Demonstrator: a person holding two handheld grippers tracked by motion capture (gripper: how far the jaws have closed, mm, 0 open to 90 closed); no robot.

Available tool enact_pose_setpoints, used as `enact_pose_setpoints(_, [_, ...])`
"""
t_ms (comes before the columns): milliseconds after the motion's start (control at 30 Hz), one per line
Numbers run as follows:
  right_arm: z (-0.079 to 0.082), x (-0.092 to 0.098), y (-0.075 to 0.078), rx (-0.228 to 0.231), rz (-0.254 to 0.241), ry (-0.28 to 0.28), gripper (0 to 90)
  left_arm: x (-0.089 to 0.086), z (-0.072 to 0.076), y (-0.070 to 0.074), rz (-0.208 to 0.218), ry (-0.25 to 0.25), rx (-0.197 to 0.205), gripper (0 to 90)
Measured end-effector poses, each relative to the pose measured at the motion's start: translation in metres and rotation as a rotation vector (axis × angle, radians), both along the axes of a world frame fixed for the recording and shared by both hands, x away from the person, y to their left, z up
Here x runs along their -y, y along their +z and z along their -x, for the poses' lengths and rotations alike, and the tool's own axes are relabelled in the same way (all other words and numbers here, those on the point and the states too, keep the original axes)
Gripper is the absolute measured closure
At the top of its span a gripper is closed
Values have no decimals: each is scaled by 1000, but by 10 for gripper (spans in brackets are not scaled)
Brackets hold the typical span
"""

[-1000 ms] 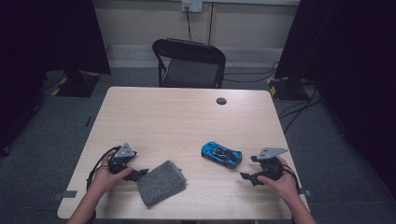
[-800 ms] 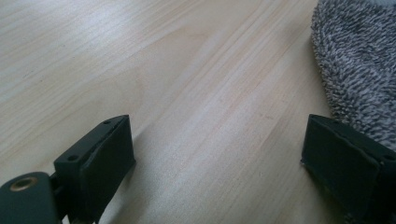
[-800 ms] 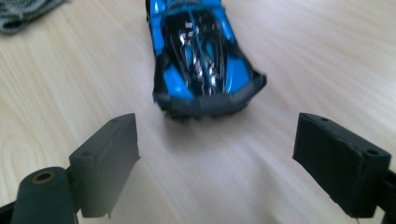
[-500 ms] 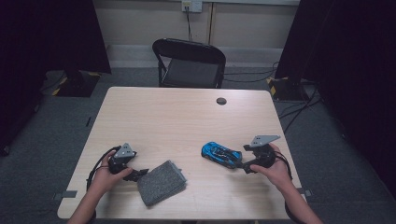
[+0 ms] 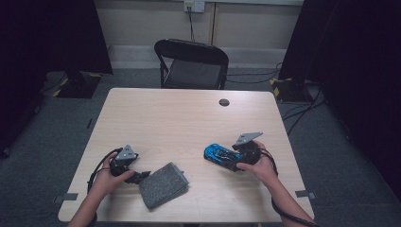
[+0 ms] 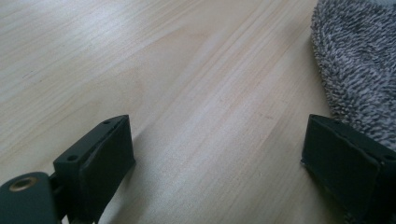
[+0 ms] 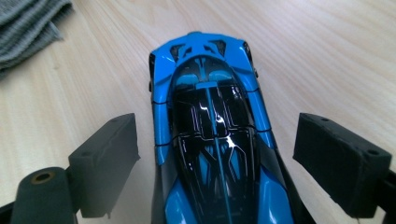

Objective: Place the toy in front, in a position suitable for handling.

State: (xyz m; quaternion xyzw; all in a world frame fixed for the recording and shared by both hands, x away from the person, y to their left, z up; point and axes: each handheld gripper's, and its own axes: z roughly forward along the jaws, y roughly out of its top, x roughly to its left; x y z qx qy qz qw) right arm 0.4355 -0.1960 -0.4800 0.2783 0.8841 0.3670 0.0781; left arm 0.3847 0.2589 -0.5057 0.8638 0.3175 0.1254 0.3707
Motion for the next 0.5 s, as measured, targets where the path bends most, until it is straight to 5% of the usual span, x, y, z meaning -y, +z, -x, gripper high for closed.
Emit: enact_pose_setpoints(500, [-4,-21,-15,4,94,-5,146,0,0,0,-2,-2,-1,79])
